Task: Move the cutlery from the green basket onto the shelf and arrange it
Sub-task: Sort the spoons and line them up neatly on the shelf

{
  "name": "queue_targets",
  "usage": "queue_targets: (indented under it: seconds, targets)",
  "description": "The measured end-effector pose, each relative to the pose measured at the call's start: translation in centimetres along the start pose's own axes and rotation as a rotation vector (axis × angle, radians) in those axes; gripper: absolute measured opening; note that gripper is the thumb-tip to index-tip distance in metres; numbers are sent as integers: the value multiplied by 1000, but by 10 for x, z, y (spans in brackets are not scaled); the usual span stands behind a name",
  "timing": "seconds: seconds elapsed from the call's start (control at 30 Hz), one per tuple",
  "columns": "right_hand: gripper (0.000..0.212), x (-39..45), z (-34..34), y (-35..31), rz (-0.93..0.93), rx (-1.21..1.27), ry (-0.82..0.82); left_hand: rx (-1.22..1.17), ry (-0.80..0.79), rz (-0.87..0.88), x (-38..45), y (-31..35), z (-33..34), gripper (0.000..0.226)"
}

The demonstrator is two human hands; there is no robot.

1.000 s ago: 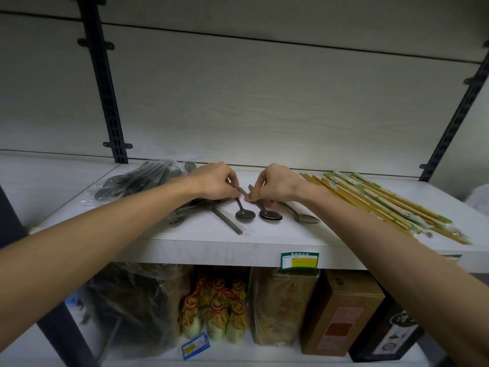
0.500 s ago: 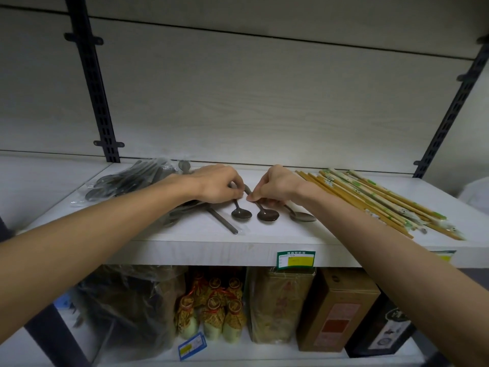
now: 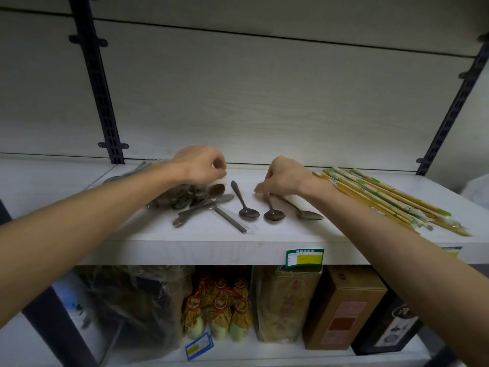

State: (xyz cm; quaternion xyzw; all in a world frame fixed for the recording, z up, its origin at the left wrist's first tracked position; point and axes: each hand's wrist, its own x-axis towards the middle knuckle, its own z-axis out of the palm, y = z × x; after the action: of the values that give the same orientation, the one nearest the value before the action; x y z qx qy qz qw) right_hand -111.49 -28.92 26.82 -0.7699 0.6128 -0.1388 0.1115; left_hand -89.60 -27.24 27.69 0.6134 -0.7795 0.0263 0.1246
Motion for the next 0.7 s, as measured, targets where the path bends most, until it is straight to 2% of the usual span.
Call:
queue_targets:
  seconds: [0.07, 0.2, 0.43, 0.7]
  targets:
    - [23, 2, 0, -17, -67, 46, 25, -11, 4, -52, -4, -14, -7, 20]
    - [14, 11, 11, -54, -158, 105, -39, 7, 9, -136, -12, -36, -11, 21]
    - [39, 34, 30, -87, -137, 89, -43, 89, 72, -246, -20, -63, -3, 18]
    - [39, 40, 51, -113, -130, 144, -153, 45, 30, -228, -20, -87, -1, 15]
